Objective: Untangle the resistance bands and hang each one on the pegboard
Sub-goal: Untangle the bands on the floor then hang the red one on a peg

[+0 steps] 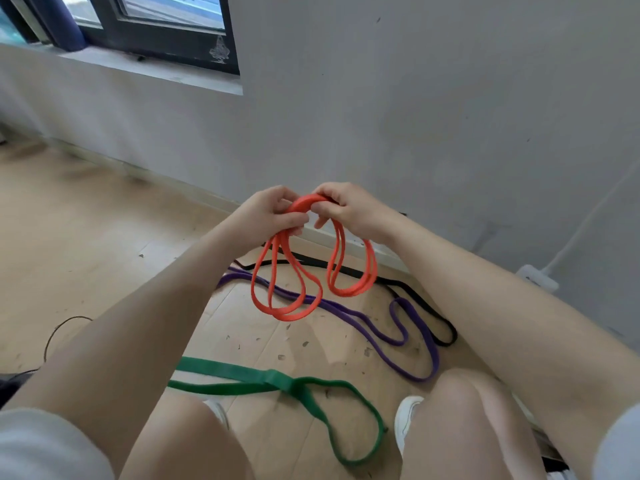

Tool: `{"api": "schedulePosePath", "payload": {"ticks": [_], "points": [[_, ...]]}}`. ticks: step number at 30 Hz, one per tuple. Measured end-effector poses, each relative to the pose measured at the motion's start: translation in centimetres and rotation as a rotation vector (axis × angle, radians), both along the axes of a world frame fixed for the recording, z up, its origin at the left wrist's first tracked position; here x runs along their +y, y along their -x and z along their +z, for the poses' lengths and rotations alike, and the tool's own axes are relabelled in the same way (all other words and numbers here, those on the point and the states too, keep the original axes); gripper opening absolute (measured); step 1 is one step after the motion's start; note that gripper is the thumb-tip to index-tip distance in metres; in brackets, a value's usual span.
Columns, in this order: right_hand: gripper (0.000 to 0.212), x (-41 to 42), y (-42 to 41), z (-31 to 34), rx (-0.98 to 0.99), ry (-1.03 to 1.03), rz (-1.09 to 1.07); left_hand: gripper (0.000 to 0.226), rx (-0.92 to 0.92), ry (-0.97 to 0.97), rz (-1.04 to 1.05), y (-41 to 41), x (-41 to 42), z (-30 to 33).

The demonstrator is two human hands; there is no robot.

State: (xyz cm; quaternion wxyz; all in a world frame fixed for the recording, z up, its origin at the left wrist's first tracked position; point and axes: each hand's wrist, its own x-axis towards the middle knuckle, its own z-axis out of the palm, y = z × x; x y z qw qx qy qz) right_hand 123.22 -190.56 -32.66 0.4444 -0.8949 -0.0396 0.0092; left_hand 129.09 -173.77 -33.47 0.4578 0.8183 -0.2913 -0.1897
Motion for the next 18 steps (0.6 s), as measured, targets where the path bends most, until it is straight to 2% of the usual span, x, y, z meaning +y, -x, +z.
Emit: {"api": "schedulePosePath", "payload": {"ticks": [3,7,11,18], "points": [[0.012,-0.2,0.1,0.2,0.011,-0.086,-0.006,0.019,0.077,0.012,-0.071,0.3,0.8,-1.9],[0.015,-1.4,0.3,0.0,0.017,-0.138,-0.092,0.026,0.152,0.115,-0.02,0.7,0.7,-3.5],[0.015,-2.3,0.5,0.6,0.008,-0.246,-0.113,0.03,0.012,0.17,0.067,0.9,-0.2,-3.7],[0.018,-3.1,0.5,1.0,-0.012,-0.163,-0.121,0.024,-0.263,0.044,0.126,0.5,-0.4,-3.7]]}}
